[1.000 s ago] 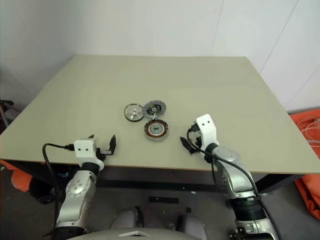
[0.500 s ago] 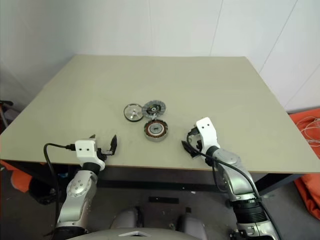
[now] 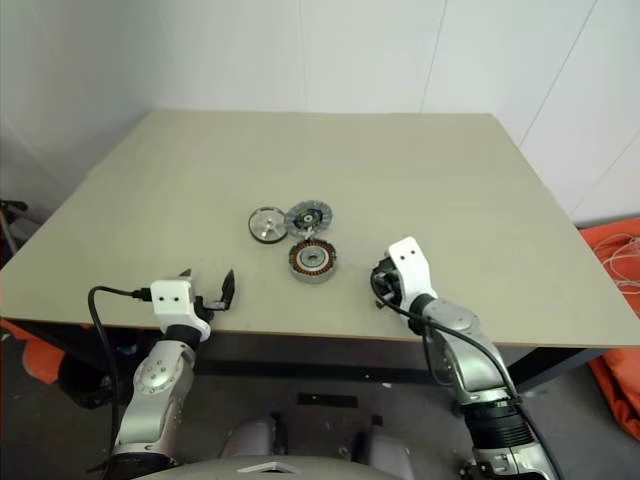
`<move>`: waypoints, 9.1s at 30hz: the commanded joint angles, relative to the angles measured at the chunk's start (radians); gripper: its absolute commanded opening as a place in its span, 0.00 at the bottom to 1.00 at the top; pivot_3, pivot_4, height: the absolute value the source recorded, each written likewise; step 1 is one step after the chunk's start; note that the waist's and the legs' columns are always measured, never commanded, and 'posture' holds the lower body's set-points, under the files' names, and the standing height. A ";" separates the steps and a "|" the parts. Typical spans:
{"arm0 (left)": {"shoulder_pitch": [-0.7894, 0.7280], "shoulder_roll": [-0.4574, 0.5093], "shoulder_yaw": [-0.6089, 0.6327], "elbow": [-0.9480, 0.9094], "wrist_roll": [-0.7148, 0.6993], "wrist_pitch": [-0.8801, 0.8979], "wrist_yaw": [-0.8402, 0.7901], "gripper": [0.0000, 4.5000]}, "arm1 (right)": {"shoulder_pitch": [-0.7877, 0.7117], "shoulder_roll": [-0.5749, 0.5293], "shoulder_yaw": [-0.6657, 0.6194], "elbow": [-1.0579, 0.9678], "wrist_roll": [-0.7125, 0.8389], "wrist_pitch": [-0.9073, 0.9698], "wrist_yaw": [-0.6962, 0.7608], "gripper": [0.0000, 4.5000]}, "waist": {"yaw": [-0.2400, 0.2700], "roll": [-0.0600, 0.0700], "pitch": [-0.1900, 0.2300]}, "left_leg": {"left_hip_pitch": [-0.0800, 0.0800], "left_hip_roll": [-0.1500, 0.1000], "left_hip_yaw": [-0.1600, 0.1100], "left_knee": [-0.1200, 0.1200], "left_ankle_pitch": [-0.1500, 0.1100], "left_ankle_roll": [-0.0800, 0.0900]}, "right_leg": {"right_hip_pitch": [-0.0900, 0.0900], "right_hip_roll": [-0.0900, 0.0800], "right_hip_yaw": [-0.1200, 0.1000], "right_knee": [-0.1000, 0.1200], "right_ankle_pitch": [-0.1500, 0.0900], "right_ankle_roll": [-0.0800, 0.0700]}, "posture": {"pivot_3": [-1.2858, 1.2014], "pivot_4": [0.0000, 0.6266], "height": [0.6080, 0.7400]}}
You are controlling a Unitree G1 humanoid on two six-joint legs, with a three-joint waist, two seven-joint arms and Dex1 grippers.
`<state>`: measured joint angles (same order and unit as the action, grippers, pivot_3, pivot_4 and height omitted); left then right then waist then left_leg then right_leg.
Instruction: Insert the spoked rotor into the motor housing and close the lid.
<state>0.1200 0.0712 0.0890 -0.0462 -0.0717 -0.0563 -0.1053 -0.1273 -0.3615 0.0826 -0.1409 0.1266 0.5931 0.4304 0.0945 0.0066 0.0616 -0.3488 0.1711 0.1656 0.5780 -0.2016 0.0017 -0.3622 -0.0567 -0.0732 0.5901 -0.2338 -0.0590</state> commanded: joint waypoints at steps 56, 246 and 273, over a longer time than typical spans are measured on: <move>-0.011 0.002 -0.003 -0.042 -0.009 -0.004 0.003 1.00 | -0.410 0.182 0.212 0.384 -0.113 -0.225 0.140 0.13 | -0.002 0.000 0.000 | -0.001 0.000 0.000 0.002 0.000 -0.001 | -0.001 0.000 0.000 0.004 0.001 -0.002 | 0.52 0.00 1.00; -0.027 -0.002 -0.014 0.014 -0.023 -0.024 -0.031 1.00 | -0.456 0.183 0.218 0.381 -0.154 -0.143 0.123 0.01 | -0.002 -0.001 0.000 | -0.001 0.000 0.000 0.004 0.002 -0.003 | -0.007 0.000 0.002 0.015 -0.002 -0.004 | 0.52 0.00 1.00; -0.017 -0.009 -0.026 -0.017 -0.020 -0.003 -0.035 1.00 | -0.457 0.178 0.173 0.381 -0.113 -0.204 0.153 0.01 | -0.002 -0.002 0.000 | -0.001 0.000 0.000 0.003 0.002 -0.003 | -0.007 0.000 0.002 0.015 -0.002 -0.005 | 0.52 0.00 1.00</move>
<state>0.1068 0.0620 0.0708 -0.0145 -0.0935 -0.0557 -0.1442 -0.5596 -0.1862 0.2542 0.2495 0.0173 0.4012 0.5861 0.0927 0.0050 0.0616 -0.3500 0.1713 0.1658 0.5815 -0.2000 -0.0012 -0.3695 -0.0567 -0.0709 0.6047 -0.2356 -0.0636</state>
